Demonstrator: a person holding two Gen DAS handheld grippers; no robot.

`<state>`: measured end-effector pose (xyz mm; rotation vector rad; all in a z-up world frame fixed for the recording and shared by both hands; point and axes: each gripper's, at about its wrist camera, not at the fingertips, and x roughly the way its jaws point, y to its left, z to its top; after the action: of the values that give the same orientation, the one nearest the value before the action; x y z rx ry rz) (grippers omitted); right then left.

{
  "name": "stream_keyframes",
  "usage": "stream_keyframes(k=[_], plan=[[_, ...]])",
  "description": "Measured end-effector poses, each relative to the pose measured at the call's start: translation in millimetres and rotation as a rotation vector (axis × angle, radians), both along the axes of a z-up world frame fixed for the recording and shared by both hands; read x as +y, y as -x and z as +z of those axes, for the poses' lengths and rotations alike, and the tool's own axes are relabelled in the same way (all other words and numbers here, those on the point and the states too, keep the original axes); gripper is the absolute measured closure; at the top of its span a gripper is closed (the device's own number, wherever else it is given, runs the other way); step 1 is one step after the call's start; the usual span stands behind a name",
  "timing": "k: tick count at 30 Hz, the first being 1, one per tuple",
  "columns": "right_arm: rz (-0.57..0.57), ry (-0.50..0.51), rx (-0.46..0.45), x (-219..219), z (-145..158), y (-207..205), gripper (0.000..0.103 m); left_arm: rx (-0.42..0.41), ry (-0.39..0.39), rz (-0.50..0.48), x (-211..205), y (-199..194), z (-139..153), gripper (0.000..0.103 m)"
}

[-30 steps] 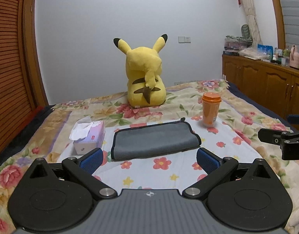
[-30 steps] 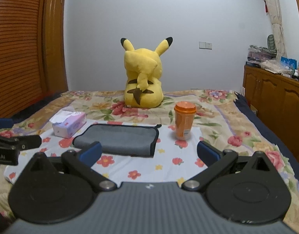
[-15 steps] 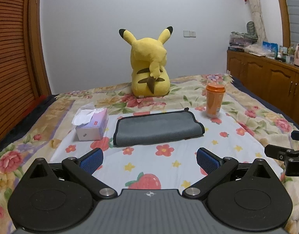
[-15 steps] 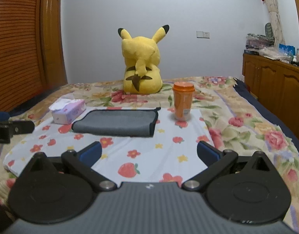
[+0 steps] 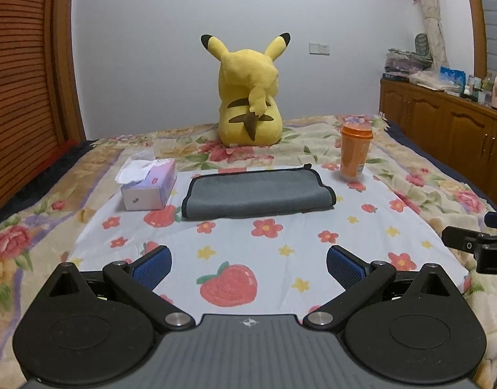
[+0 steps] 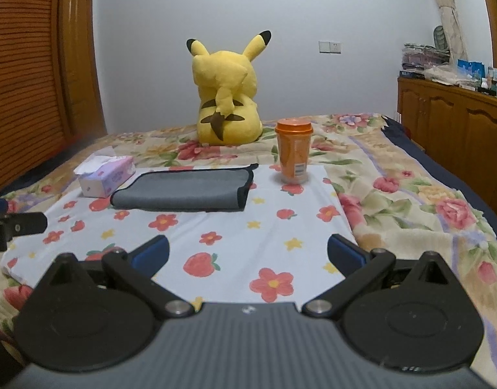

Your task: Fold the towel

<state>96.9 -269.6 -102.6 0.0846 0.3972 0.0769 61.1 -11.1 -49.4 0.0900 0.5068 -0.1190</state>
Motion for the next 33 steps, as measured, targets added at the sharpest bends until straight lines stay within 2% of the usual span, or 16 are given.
stream_keyframes(k=[7, 33], plan=[[0.008, -0.005, 0.0, 2.0, -1.0, 0.4, 0.0, -0.022, -0.013, 0.004, 0.6, 7.4, -1.5, 0.0], [-0.015, -0.038, -0.131, -4.4, 19.8, 14.7, 0.0, -0.143, 0.005, -0.001, 1.7, 17.2, 22.0, 0.0]])
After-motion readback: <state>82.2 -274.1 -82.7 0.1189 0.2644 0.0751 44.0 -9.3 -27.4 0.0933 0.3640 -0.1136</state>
